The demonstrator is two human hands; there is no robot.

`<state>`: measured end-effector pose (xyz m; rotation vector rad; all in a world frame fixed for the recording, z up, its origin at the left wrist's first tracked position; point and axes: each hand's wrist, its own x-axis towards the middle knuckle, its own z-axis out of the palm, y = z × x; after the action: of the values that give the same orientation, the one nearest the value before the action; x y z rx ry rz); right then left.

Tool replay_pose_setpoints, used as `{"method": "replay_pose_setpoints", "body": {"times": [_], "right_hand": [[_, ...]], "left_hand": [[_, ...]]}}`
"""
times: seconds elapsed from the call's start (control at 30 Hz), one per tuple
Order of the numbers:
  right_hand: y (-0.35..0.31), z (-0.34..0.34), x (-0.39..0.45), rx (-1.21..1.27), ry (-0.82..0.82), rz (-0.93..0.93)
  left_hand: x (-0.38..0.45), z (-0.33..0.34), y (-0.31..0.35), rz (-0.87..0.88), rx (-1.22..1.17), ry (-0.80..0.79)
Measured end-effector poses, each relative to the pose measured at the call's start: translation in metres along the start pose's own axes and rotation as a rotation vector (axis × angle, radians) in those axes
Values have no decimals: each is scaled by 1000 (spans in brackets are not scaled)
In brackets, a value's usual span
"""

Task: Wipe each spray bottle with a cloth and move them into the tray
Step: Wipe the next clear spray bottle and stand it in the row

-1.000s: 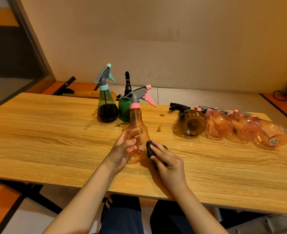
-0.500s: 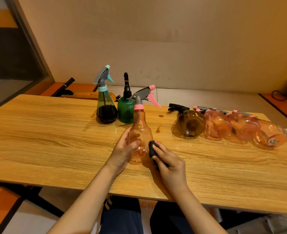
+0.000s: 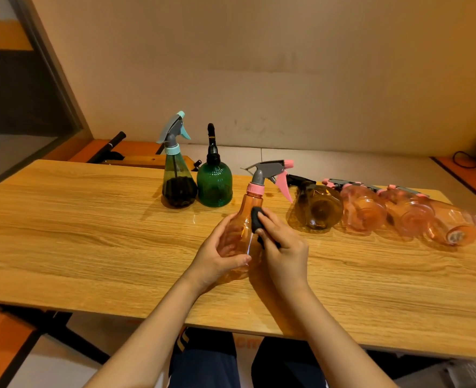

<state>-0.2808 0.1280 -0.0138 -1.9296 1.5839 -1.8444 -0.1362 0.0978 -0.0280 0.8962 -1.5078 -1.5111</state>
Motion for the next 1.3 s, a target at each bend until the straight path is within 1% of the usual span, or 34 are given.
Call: {"method": "replay_pose_setpoints", "body": {"times": [0.13, 0.3, 0.6, 0.73, 0.87, 1.03, 1.17, 1.3], "right_hand": [[0, 3, 21, 11, 19, -18], [4, 1, 19, 71, 60, 54], [7, -2, -1, 111, -18, 128], [7, -7, -25, 73, -50, 101], [7, -8, -46, 48, -109, 31], [4, -8, -47, 77, -164, 11], [4, -9, -48, 75, -158, -12], [5, -9, -46, 93, -108, 20]], "left_hand": [[-1, -1, 2, -3, 9, 0], [0, -3, 0, -15, -2, -13], [1, -2, 0, -15, -33, -18], [2, -3, -1, -15, -74, -11], [3, -7, -2, -31, -160, 29], [5, -13, -2, -77, -374, 43], [5, -14, 0, -107, -444, 28], [5, -14, 2, -114, -445, -12]]}}
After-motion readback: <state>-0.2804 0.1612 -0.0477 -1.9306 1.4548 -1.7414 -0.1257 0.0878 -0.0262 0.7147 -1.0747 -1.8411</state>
